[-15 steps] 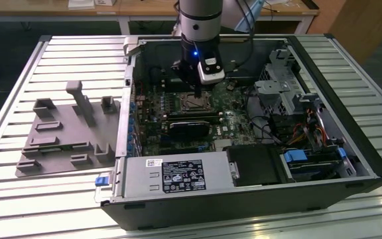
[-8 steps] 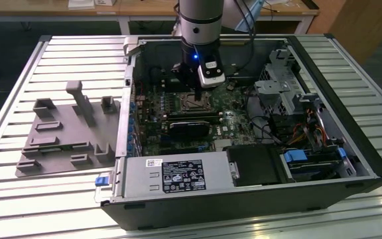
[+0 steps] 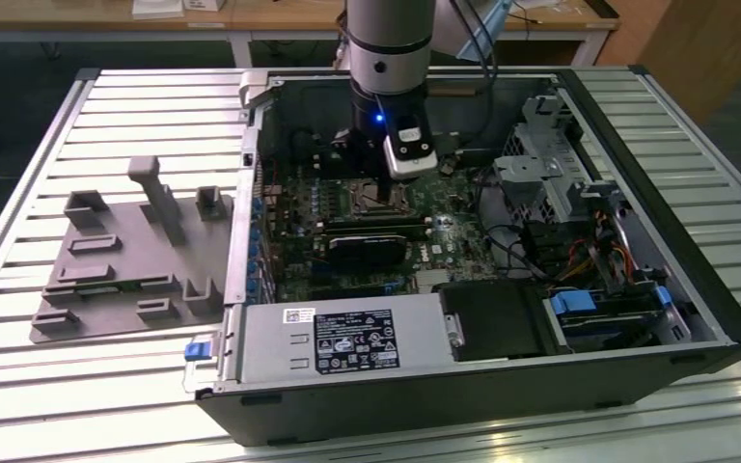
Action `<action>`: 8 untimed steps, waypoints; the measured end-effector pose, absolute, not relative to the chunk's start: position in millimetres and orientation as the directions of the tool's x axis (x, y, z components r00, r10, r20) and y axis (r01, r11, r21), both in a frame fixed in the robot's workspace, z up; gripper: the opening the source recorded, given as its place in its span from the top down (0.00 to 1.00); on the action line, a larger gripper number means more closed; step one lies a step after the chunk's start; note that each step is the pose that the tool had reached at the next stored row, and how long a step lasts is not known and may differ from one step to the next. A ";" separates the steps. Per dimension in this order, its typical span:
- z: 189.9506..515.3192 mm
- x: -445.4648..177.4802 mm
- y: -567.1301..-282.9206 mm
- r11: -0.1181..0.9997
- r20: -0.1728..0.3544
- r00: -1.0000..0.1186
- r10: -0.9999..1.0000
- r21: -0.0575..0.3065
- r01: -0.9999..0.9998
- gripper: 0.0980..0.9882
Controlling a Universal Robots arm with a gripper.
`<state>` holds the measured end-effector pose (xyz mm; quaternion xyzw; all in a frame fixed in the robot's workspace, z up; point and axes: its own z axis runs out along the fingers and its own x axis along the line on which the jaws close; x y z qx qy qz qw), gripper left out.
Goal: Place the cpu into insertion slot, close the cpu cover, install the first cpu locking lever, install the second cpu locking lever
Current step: 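Install the second cpu locking lever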
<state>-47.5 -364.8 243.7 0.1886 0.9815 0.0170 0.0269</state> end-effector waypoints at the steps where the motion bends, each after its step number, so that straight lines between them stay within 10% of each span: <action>1: 243.4 -47.8 -365.7 0.928 -0.046 -0.927 0.371 0.044 0.369 0.99; 8: 241.8 -49.6 -371.1 0.926 -0.034 -0.927 0.372 0.075 0.369 0.99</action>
